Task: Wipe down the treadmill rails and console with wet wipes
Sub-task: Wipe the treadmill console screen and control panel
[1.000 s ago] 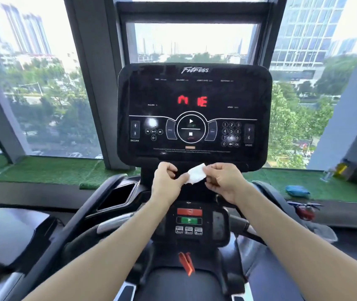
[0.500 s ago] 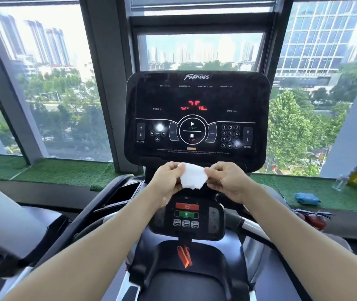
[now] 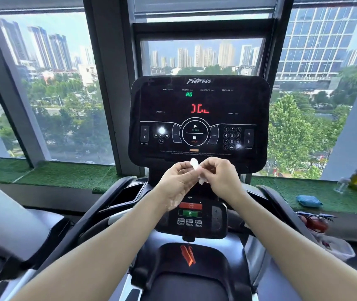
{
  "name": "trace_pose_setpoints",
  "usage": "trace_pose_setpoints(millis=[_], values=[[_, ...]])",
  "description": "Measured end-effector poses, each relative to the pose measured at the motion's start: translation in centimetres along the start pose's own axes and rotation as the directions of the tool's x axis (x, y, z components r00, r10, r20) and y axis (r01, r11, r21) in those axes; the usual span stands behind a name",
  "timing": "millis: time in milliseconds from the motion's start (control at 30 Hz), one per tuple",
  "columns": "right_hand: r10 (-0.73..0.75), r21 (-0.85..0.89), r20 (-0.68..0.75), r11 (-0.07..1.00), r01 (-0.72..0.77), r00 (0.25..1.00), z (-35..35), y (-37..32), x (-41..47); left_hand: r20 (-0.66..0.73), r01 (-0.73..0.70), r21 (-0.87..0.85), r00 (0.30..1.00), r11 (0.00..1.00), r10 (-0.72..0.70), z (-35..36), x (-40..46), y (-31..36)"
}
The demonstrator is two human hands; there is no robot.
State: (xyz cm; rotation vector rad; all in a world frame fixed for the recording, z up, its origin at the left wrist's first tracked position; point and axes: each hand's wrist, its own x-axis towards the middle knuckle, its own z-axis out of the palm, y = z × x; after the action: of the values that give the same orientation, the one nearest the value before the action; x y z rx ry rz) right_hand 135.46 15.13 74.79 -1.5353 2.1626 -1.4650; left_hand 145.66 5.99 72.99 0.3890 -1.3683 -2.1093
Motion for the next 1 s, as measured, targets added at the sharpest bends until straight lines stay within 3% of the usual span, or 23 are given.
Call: trace_pose_setpoints(millis=[133,200,267,333,400,533,600,733,867,1000], values=[[0.116,0.213,0.051,0.969,-0.124,0.992,0.1,0.3,0.1,-0.063,-0.03,0.095,0.997,0.995,0.036,0.0,-0.4,0.2],[0.234,0.421,0.087,0.872,-0.248,0.968,0.1,0.3,0.1,-0.053,0.009,0.118,0.999,0.993,-0.002,-0.1,-0.6,0.6],[0.33,0.552,0.176,0.747,-0.37,0.928,-0.1,0.0,-0.1,-0.038,0.0,0.293,0.999,0.956,0.012,-0.3,-0.7,0.9],[0.374,0.577,0.24,0.687,-0.441,0.896,-0.1,-0.3,-0.3,-0.022,-0.053,0.597,0.996,0.801,0.083,-0.5,-0.8,1.0],[0.399,0.582,0.271,0.657,-0.479,0.876,-0.1,-0.5,-0.4,-0.017,-0.093,0.791,0.985,0.605,0.174,-0.4,-0.8,1.2],[0.391,0.621,0.354,0.581,-0.526,0.85,-0.3,-0.4,-0.3,-0.007,-0.147,0.904,0.934,0.403,0.358,0.2,-0.8,1.1],[0.355,0.649,0.405,0.538,-0.538,0.843,-0.5,-0.4,-0.3,0.014,-0.152,0.928,0.926,0.341,0.377,0.2,-0.7,1.1],[0.336,0.64,0.393,0.569,-0.516,0.856,-1.3,0.3,-0.4,-0.029,-0.12,0.912,0.935,0.393,0.354,0.3,-0.8,1.2],[0.291,0.559,0.437,0.654,-0.511,0.851,-2.2,1.0,-1.0,-0.106,-0.058,0.924,0.91,0.377,0.401,0.6,-0.6,1.2],[0.366,0.462,0.356,0.731,-0.502,0.86,-2.3,1.8,-0.9,-0.168,-0.061,0.869,0.897,0.491,0.409,0.8,-0.3,1.6]])
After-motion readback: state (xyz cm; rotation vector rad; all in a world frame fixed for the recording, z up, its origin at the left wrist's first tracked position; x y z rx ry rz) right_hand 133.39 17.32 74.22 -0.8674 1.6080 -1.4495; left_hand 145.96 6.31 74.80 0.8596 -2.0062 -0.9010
